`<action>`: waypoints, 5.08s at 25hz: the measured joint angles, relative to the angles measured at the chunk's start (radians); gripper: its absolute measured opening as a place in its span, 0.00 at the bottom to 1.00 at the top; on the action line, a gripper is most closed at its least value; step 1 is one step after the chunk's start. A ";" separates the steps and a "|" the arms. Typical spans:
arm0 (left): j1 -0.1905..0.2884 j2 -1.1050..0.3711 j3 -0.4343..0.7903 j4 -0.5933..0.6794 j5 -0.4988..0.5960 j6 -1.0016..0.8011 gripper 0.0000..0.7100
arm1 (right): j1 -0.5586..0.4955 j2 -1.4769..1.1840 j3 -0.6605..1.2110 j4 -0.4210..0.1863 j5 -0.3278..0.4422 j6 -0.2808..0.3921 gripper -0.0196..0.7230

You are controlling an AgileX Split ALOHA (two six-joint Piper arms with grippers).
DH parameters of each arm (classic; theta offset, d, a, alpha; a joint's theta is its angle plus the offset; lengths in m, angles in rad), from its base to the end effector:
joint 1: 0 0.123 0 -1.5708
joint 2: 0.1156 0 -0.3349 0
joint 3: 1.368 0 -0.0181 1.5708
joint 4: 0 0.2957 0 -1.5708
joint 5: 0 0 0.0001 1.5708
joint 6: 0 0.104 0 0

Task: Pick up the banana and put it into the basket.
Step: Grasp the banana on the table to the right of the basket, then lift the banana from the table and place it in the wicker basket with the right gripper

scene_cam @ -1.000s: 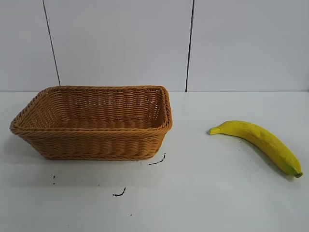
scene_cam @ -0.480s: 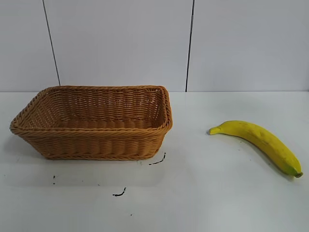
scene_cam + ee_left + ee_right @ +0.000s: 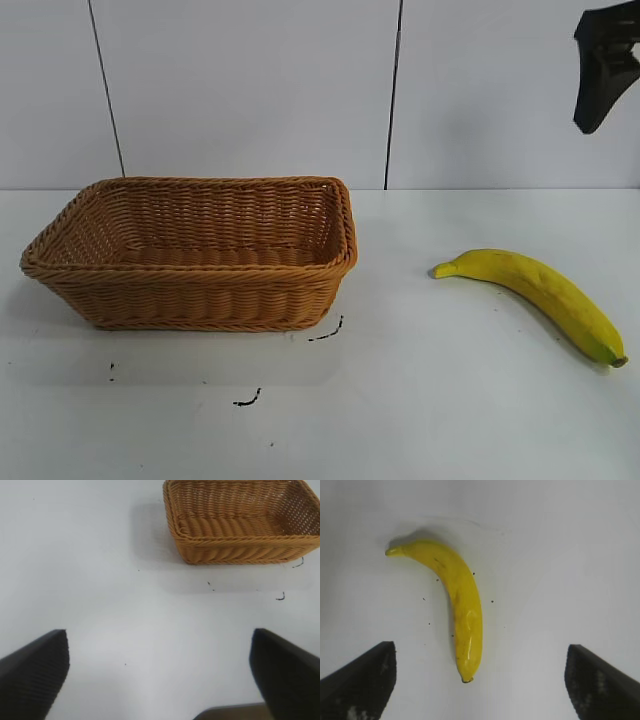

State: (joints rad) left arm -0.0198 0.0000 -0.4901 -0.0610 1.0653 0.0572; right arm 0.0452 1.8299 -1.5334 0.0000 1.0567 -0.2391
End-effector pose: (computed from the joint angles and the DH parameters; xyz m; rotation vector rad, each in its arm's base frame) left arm -0.0032 -0.0055 0.2895 0.0818 2.0560 -0.0501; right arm 0.4462 0.0202 0.2917 -0.4021 2.8093 -0.0422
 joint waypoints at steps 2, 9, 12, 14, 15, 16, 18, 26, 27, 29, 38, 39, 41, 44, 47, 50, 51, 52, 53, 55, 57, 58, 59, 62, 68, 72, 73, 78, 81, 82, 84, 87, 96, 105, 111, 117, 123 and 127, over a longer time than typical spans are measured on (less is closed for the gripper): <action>0.000 0.000 0.000 0.000 0.000 0.000 0.98 | 0.017 0.004 0.000 -0.007 0.000 -0.044 0.91; 0.000 0.000 0.000 0.000 0.000 0.000 0.98 | 0.050 0.011 0.000 -0.007 0.007 -0.097 0.91; 0.000 0.000 0.000 0.000 0.000 0.000 0.98 | 0.050 0.032 0.003 -0.018 0.005 -0.094 0.91; 0.000 0.000 0.000 0.000 0.000 0.000 0.98 | 0.050 0.058 0.015 -0.023 -0.004 -0.093 0.91; 0.000 0.000 0.000 0.000 0.000 0.000 0.98 | 0.050 0.073 0.019 -0.025 -0.007 -0.093 0.91; 0.000 0.000 0.000 0.000 0.000 0.000 0.98 | 0.050 0.093 0.021 -0.025 -0.008 -0.092 0.91; 0.000 0.000 0.000 0.000 0.000 0.000 0.98 | 0.050 0.134 0.023 -0.025 -0.026 -0.087 0.91; 0.000 0.000 0.000 0.000 0.000 0.000 0.98 | 0.050 0.284 0.023 -0.025 -0.143 -0.051 0.91; 0.000 0.000 0.000 0.000 0.000 0.000 0.98 | 0.050 0.299 0.023 -0.025 -0.154 -0.042 0.91; 0.000 0.000 0.000 0.000 0.000 0.000 0.98 | 0.050 0.335 0.023 -0.025 -0.172 -0.033 0.91; 0.000 0.000 0.000 0.000 0.000 0.000 0.98 | 0.050 0.390 0.023 -0.025 -0.206 -0.019 0.87; 0.000 0.000 0.000 0.000 0.000 0.000 0.98 | 0.050 0.390 0.023 -0.025 -0.212 -0.014 0.73; 0.000 0.000 0.000 0.000 0.000 0.000 0.98 | 0.050 0.390 0.023 -0.029 -0.213 -0.004 0.49; 0.000 0.000 0.000 0.000 0.000 0.000 0.98 | 0.050 0.390 0.023 -0.031 -0.213 0.012 0.45; 0.000 0.000 0.000 0.000 0.000 0.000 0.98 | 0.050 0.381 0.023 -0.031 -0.212 0.013 0.45; 0.000 0.000 0.000 0.000 0.000 0.000 0.98 | 0.050 0.356 0.014 -0.031 -0.198 0.013 0.45; 0.000 0.000 0.000 0.000 0.000 0.000 0.98 | 0.050 0.339 -0.004 -0.031 -0.179 0.013 0.45; 0.000 0.000 0.000 0.000 0.000 0.000 0.98 | 0.050 0.322 -0.023 -0.032 -0.156 0.013 0.45; 0.000 0.000 0.000 0.000 0.000 0.000 0.98 | 0.050 0.303 -0.047 -0.033 -0.122 0.013 0.45; 0.000 0.000 0.000 0.000 0.000 0.000 0.98 | 0.050 0.269 -0.119 -0.032 -0.053 0.012 0.45; 0.000 0.000 0.000 0.000 0.000 0.000 0.98 | 0.050 0.251 -0.199 -0.030 0.028 0.012 0.45; 0.000 0.000 0.000 0.000 0.000 0.000 0.98 | 0.050 0.249 -0.251 -0.025 0.067 0.012 0.45; 0.000 0.000 0.000 0.000 0.000 0.000 0.98 | 0.050 0.248 -0.285 -0.020 0.095 0.012 0.45; 0.000 0.000 0.000 0.000 0.000 0.000 0.98 | 0.050 0.248 -0.400 -0.012 0.150 0.011 0.45; 0.000 0.000 0.000 0.000 0.000 0.000 0.98 | 0.050 0.281 -0.495 -0.009 0.159 0.000 0.45; 0.000 0.000 0.000 0.000 0.000 0.000 0.98 | 0.067 0.315 -0.549 0.000 0.161 -0.023 0.45; 0.000 0.000 0.000 0.000 0.000 0.000 0.98 | 0.079 0.320 -0.558 0.000 0.161 -0.036 0.45; 0.000 0.000 0.000 0.000 0.000 0.000 0.98 | 0.199 0.327 -0.566 0.000 0.160 -0.091 0.45; 0.000 0.000 0.000 0.000 0.000 0.000 0.98 | 0.283 0.336 -0.566 -0.007 0.145 -0.105 0.45; 0.000 0.000 0.000 0.000 0.000 0.000 0.98 | 0.310 0.337 -0.566 -0.007 0.137 -0.110 0.45; 0.000 0.000 0.000 0.000 0.000 0.000 0.98 | 0.354 0.337 -0.566 -0.007 0.126 -0.122 0.45; 0.000 0.000 0.000 0.000 0.000 0.000 0.98 | 0.424 0.337 -0.566 -0.007 0.108 -0.157 0.45; 0.000 0.000 0.000 0.000 0.000 0.000 0.98 | 0.613 0.363 -0.566 -0.135 -0.081 -0.290 0.45; 0.000 0.000 0.000 0.000 0.000 0.000 0.98 | 0.669 0.477 -0.566 -0.145 -0.257 -0.302 0.45; 0.000 0.000 0.000 0.000 0.000 0.000 0.98 | 0.660 0.579 -0.566 -0.152 -0.315 -0.299 0.45; 0.000 0.000 0.000 0.000 0.000 0.000 0.98 | 0.660 0.606 -0.566 -0.141 -0.340 -0.299 0.45; 0.000 0.000 0.000 0.000 0.000 0.000 0.98 | 0.660 0.606 -0.566 -0.116 -0.339 -0.299 0.62; 0.000 0.000 0.000 0.000 0.000 0.000 0.98 | 0.660 0.602 -0.566 -0.115 -0.331 -0.283 0.88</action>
State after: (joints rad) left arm -0.0198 0.0000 -0.4901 -0.0610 1.0653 0.0572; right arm 0.7055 2.4322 -2.0995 -0.1147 0.7254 -0.5219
